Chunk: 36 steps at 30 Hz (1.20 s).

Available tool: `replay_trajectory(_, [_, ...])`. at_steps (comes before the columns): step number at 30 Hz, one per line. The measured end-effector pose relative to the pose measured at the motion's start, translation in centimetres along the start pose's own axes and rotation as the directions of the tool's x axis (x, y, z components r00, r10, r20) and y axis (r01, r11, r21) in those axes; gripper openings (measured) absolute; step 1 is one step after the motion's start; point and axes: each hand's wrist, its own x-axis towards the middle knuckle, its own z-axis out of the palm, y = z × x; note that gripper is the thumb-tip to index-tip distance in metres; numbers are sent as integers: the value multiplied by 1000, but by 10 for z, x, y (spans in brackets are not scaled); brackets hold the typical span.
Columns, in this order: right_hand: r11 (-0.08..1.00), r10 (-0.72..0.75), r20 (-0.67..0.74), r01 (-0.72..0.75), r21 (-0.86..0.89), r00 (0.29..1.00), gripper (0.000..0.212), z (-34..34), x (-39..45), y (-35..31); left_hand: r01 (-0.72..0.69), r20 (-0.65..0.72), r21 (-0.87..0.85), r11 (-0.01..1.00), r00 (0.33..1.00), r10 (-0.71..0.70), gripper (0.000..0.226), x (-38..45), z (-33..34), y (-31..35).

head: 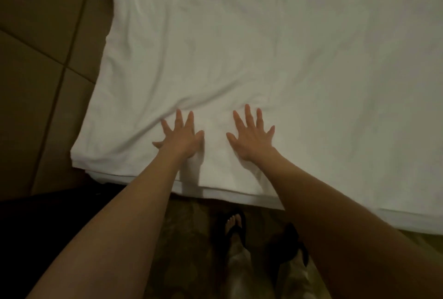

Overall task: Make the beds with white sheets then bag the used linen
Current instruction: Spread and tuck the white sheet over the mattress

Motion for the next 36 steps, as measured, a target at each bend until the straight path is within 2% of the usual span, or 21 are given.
replay_trajectory(7, [1000,-31,-17,31,-2,999,66,-13,54,-70,-15,-106,-45,999,994,10,61,28,-37,-36])
replay_trajectory(13, [986,-145,-30,142,-88,989,59,-43,93,-98,90,-43,-135,987,994,-97,55,52,-80,-76])
replay_trajectory(16, [979,-178,-23,174,-109,984,57,-73,133,-114,89,-132,-195,977,984,-116,51,87,-110,-80])
replay_trajectory(21, [975,-192,19,193,-108,981,56,-119,197,-137,-4,-309,-347,938,944,-111,46,142,-175,-66])
replay_trajectory(23, [967,-226,-19,222,-125,974,56,-131,220,-143,-26,-361,-402,915,923,-132,47,162,-200,-61])
replay_trajectory(27, [960,-272,-173,254,-120,947,50,-155,267,-154,14,-375,-535,845,892,-252,59,206,-243,-56])
replay_trajectory(30, [949,-305,-319,259,-178,898,47,-179,303,-159,11,-407,-598,801,857,-316,62,235,-265,-54])
replay_trajectory(33, [972,-232,-490,186,-140,840,49,-206,332,-157,-58,-415,-698,714,845,-338,59,258,-276,-51])
replay_trajectory(36, [975,-207,-419,152,-162,884,37,-224,354,-151,-76,-411,-736,673,840,-355,46,275,-279,-46])
